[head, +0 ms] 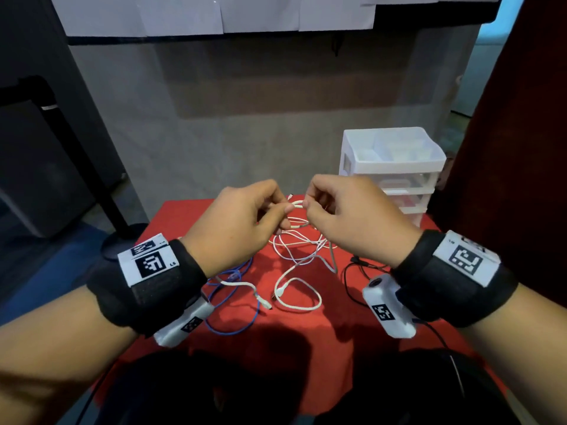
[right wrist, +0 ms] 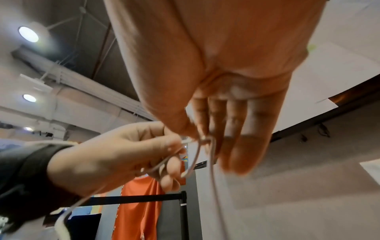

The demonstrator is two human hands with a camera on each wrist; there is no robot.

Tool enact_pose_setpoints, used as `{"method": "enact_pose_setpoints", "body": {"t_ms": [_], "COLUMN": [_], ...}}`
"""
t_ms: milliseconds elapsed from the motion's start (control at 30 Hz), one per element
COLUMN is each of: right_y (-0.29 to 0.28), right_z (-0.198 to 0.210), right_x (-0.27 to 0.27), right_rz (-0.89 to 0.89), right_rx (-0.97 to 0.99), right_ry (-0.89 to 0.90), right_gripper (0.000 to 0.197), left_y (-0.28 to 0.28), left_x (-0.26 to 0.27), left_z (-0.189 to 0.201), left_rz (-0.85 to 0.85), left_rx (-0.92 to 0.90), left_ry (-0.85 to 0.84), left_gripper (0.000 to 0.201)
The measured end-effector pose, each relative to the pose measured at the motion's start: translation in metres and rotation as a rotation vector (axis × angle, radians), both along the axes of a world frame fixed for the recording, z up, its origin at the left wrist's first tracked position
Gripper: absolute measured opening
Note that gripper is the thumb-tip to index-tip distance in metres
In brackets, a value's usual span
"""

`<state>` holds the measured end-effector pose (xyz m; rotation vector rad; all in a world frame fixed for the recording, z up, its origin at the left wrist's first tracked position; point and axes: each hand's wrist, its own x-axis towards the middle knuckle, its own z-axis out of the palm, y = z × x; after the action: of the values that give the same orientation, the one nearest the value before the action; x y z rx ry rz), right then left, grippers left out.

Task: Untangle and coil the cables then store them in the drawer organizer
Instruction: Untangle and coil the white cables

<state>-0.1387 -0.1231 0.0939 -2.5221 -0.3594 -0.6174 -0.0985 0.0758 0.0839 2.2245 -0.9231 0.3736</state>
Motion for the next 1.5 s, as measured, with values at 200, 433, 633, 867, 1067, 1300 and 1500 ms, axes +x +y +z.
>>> {"method": "enact_pose_setpoints", "body": {"t_ms": [200,433,633,867,1067,1300,1500], "right_y": [-0.014,-0.041,-0.051,-0.06,-0.069,-0.079,-0.067], "right_z": [-0.018,-0.038,-0.061,-0.115,-0.108,-0.107,-0.114], "right_x": [0.016,0.034,0.041,0.04,0.036,0.043,0.034], "right_rz": [-0.204,-0.317,-0.333,-0.397,-0.398,-0.458,-0.296], "right_rx": [0.347,0.591,0.704,0.735,1.158,1.26,0.981], "right_ry": [-0.044,0.207,0.313,0.587,0.623,0.555,0.706], "right_gripper": [0.015,0.018,0.01,0.014,0.018,0.014,0.005], "left_y": [-0.007,0.012,0.017,0.012,0.024,0.031,0.043], "left_x": [-0.005,-0.011,-0.009,-0.004,0.011,0.03,0.041], "left_z": [0.011,0.019,0.02,0.02,-0.001,-0.006,-0.004], "left_rz": [-0.075,-0.33,-0.258,-0.136,-0.003,0.106,0.148], "left_rx": [-0.492,-0.665,-0.644,-0.566,-0.316,-0.775,-0.576], "left_ry": [0.707,1.09,0.949,0.855,0.762,0.792,0.854], "left_gripper": [0.014,0.024,0.021,0.024,0.033,0.023,0.028]}}
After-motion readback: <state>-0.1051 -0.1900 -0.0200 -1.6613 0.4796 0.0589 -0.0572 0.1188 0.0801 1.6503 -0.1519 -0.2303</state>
